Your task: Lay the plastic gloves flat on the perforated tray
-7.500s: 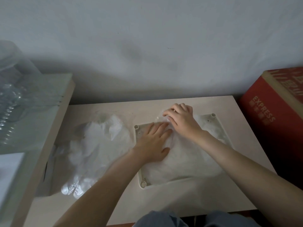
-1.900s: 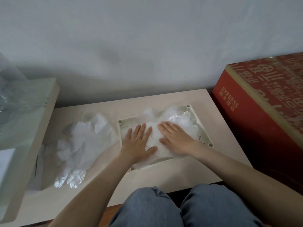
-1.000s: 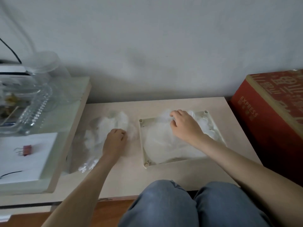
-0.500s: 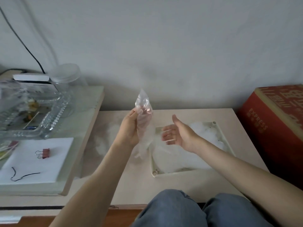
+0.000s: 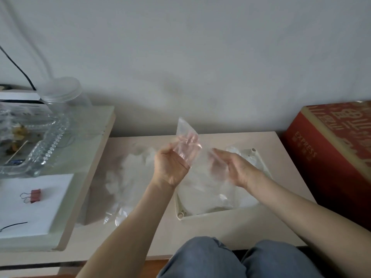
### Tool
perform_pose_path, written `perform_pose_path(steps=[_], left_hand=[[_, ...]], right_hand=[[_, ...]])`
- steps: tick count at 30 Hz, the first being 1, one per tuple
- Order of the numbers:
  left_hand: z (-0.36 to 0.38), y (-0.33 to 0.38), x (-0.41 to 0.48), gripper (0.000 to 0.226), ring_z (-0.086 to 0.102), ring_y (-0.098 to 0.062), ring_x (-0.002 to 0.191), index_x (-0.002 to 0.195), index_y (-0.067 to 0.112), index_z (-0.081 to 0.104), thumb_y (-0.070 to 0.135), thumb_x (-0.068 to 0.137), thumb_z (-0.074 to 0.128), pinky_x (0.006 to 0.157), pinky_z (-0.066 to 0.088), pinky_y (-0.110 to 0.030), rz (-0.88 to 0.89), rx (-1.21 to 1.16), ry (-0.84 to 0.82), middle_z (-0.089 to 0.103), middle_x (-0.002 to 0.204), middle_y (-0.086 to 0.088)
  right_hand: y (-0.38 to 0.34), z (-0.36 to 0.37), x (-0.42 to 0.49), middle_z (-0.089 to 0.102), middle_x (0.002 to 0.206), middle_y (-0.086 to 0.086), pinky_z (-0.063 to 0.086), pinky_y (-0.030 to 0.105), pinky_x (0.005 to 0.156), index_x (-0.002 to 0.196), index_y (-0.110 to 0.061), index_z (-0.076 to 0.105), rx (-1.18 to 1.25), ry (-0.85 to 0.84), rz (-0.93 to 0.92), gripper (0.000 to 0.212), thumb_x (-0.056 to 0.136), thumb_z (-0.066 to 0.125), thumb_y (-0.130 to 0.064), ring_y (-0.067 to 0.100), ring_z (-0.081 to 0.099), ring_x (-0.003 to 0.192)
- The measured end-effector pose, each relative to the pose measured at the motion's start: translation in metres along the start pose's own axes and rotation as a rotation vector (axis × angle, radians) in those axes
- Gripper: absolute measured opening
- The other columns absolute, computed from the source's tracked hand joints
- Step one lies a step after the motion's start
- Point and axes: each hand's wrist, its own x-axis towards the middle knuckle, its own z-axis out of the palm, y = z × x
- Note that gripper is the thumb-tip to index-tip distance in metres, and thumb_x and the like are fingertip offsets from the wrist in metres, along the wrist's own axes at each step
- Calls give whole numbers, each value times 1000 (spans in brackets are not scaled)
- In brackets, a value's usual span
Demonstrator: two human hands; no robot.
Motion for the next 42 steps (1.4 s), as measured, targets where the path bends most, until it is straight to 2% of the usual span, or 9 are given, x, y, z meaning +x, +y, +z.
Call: perform_pose_path(steps=[4,7,11,19,27,29,32,36,42], left_hand=[[-17,12,-1,47,69,-37,84,84,1,70,46,75,58,72,58,-48,-188,176,79,70,99,-21],[-31,17,3,70,68,-32,76,87,5,69,68,84,39,69,54,-38,-287,543,161,70,100,-20],[-34,-1,5,14,69,-15,66,91,10,59,23,96,55,59,56,-27,-304,1134,170,72,91,-7],[-57,-26,4,15,65,-18,50,104,-4,53,9,98,52,46,53,-27,-219,1329,401,70,73,-12],[-64,-34,3,16,68,-25,63,78,3,55,5,92,46,73,58,-46,-125,1500,526,71,72,-18],[-61,-36,1,21,66,-27,81,105,-3,57,8,90,48,80,54,-39,-83,1764,501,70,85,-14],[-58,-46,-6,67,37,-33,127,146,1,20,16,89,52,105,31,-36,85,2159,503,38,139,-16],[-55,-59,-7,73,-8,-29,147,153,19,-6,37,99,39,118,-5,-40,257,2556,168,-12,160,-10],[-82,-71,10,70,-25,-21,144,151,30,-15,61,97,17,115,-16,-44,-104,2735,-275,-25,158,-4]], right_hand=[[-16,-28,-7,51,54,-6,31,15,37,82,-19,57,-306,7,-104,13,88,57,-7,6,44,38],[-25,-44,-11,50,57,1,30,17,40,96,-18,58,-525,-45,-102,13,90,57,-6,10,43,43],[-29,-52,-8,51,60,5,30,17,39,92,-12,61,-765,6,-119,8,89,61,-5,11,43,48],[-33,-78,8,44,69,12,32,30,70,60,-10,51,-911,144,-59,34,92,57,-20,19,40,65],[-36,-88,17,58,69,0,44,25,73,69,-12,56,-896,355,-268,23,91,61,-21,14,53,70],[-32,-85,18,60,70,2,45,25,69,81,-7,58,-882,386,-335,17,92,61,-21,13,54,68],[-29,-85,19,65,72,2,49,30,72,84,-10,57,-884,361,-320,19,90,64,-27,13,61,69],[-24,-91,20,71,88,5,50,29,76,93,-15,56,-991,310,-220,28,84,70,-37,14,66,83],[-20,-94,13,64,97,-2,48,28,85,126,-19,41,-1183,159,-16,56,81,75,-20,11,61,85]])
